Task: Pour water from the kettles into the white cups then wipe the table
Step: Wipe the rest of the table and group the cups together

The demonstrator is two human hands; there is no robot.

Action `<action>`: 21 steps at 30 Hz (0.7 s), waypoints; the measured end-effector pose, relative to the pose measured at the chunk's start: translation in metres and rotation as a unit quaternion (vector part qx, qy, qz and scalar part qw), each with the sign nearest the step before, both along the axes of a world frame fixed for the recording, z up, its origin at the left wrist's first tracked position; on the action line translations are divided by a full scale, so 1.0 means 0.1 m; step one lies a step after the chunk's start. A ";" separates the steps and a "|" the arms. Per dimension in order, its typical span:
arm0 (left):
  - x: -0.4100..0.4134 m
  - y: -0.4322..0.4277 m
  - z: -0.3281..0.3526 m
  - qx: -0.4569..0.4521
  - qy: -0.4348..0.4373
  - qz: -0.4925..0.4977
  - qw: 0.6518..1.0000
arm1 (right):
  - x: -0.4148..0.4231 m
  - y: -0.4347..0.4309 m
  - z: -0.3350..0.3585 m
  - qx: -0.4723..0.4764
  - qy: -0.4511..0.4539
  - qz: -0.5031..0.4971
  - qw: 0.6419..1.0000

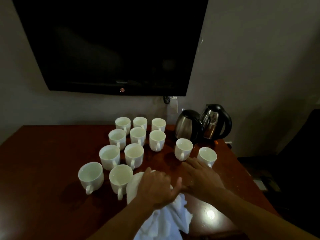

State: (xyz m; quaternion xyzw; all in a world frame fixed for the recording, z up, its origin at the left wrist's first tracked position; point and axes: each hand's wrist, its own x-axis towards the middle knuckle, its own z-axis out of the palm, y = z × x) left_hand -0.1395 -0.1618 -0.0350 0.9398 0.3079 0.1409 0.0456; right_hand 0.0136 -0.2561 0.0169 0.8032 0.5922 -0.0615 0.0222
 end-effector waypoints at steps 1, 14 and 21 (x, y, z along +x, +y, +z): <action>-0.05 -0.02 0.08 0.004 -0.010 0.002 1.000 | -0.03 0.00 0.09 -0.004 -0.004 -0.001 1.000; -1.30 -0.28 1.00 0.066 -0.051 0.049 0.995 | -1.00 -0.02 0.77 0.051 0.011 -0.005 0.999; -2.45 -0.03 1.34 0.114 0.040 0.097 0.988 | -1.90 0.20 0.90 0.084 0.053 0.033 0.994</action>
